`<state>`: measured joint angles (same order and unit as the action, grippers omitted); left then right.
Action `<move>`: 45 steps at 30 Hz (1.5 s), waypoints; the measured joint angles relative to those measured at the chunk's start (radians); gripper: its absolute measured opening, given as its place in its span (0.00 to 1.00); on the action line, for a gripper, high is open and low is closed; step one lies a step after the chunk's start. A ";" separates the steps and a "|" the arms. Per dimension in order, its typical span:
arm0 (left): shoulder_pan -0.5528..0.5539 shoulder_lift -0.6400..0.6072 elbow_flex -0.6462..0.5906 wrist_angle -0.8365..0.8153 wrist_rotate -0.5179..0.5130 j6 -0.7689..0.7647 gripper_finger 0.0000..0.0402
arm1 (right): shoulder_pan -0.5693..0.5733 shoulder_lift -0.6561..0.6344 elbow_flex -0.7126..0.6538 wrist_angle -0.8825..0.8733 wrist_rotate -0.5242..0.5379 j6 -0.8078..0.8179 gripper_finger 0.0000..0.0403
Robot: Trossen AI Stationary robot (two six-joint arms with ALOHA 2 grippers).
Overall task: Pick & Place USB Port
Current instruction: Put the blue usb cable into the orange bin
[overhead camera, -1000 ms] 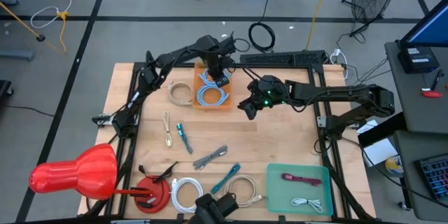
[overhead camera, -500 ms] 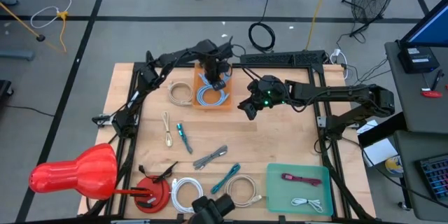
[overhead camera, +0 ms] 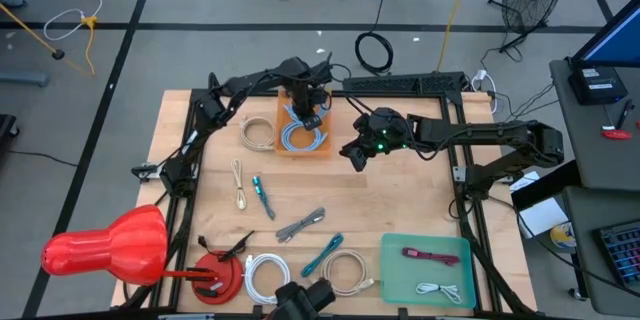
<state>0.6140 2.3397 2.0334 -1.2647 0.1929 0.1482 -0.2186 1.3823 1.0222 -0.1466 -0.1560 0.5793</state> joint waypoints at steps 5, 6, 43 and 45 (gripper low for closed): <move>-0.002 -0.045 0.005 0.011 0.013 0.000 0.00 | -0.006 0.000 0.000 0.003 0.004 0.002 0.23; -0.001 -0.051 0.006 0.014 0.014 0.000 0.00 | -0.006 0.000 0.000 0.006 0.005 0.002 0.23; -0.007 0.009 0.006 0.104 -0.013 0.010 0.00 | -0.009 0.000 0.000 0.005 0.004 0.004 0.23; -0.008 0.016 0.007 0.109 -0.019 0.011 0.00 | -0.009 0.000 0.000 0.004 0.003 0.004 0.23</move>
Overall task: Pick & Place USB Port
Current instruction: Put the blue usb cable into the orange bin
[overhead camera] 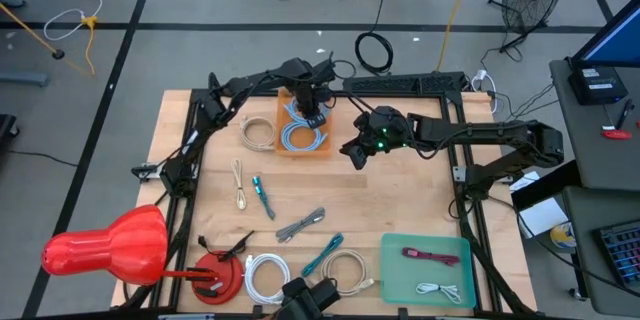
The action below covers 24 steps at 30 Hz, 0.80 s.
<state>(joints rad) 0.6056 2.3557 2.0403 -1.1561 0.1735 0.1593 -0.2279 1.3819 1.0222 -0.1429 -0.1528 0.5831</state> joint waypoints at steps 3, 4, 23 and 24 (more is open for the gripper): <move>0.000 0.002 0.000 0.003 -0.002 0.000 0.00 | 0.000 0.000 0.000 -0.003 0.000 0.000 0.23; 0.000 0.003 0.000 0.003 -0.002 0.000 0.00 | 0.000 0.000 0.000 -0.004 0.000 0.000 0.23; 0.051 0.002 0.142 -0.083 -0.014 -0.019 0.00 | 0.000 0.000 0.000 0.003 -0.001 0.016 0.23; 0.051 0.002 0.154 -0.091 -0.019 -0.023 0.00 | 0.000 0.000 0.000 0.003 -0.001 0.020 0.23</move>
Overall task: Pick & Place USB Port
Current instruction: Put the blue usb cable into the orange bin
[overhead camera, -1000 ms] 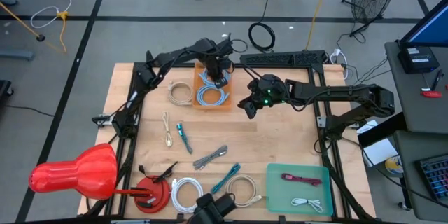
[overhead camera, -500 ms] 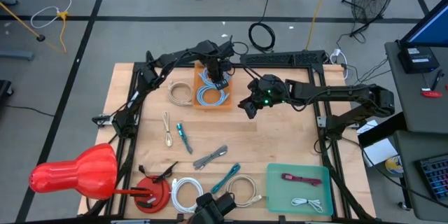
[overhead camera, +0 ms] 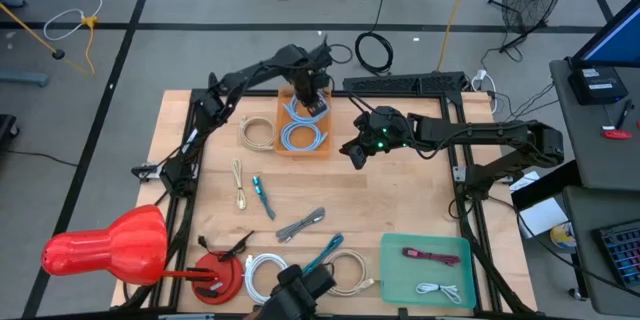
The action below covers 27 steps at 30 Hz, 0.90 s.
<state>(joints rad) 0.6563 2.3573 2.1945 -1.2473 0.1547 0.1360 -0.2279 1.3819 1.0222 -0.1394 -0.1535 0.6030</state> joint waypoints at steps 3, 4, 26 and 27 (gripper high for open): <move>0.000 0.000 0.048 -0.005 0.023 -0.011 0.00 | 0.000 0.000 0.000 0.000 -0.001 0.007 0.23; -0.001 0.000 0.066 -0.010 0.043 -0.014 0.00 | 0.000 0.000 0.000 0.000 -0.004 0.013 0.23; -0.072 -0.003 0.037 0.046 0.132 -0.007 0.00 | 0.001 0.000 0.000 0.000 -0.006 0.026 0.23; -0.072 -0.003 0.024 0.051 0.133 -0.007 0.00 | 0.001 0.000 0.000 0.000 -0.006 0.026 0.23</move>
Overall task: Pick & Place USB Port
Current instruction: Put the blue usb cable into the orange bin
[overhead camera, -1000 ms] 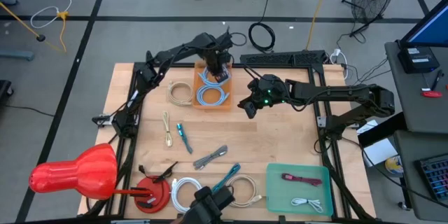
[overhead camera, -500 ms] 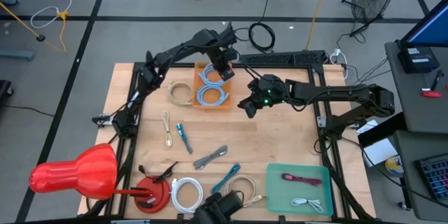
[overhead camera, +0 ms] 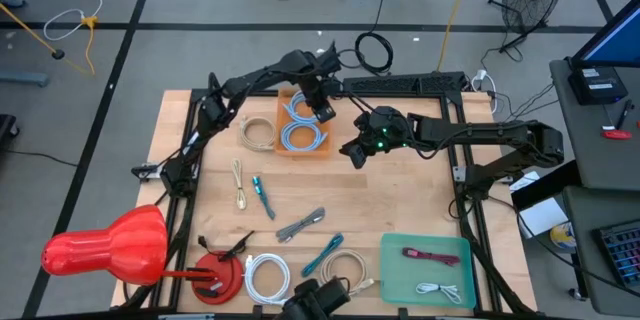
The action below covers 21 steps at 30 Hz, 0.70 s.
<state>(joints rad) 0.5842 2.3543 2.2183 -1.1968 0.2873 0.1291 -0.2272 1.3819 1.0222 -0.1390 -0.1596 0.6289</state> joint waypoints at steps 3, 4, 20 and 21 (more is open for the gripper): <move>0.000 0.000 -0.044 0.018 0.000 0.005 0.00 | 0.000 0.000 0.000 0.000 0.000 0.000 0.23; 0.000 0.000 -0.055 0.026 0.000 0.006 0.00 | 0.000 0.000 0.000 0.000 0.000 0.000 0.23; 0.006 0.014 -0.079 0.141 -0.027 -0.009 0.00 | 0.000 0.000 0.000 -0.001 0.002 0.000 0.23; 0.007 0.015 -0.083 0.144 -0.028 -0.009 0.00 | 0.000 0.000 0.000 -0.001 0.002 0.000 0.23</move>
<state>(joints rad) 0.5917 2.3695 2.1352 -1.0530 0.2593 0.1203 -0.2272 1.3819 1.0222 -0.1398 -0.1577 0.6285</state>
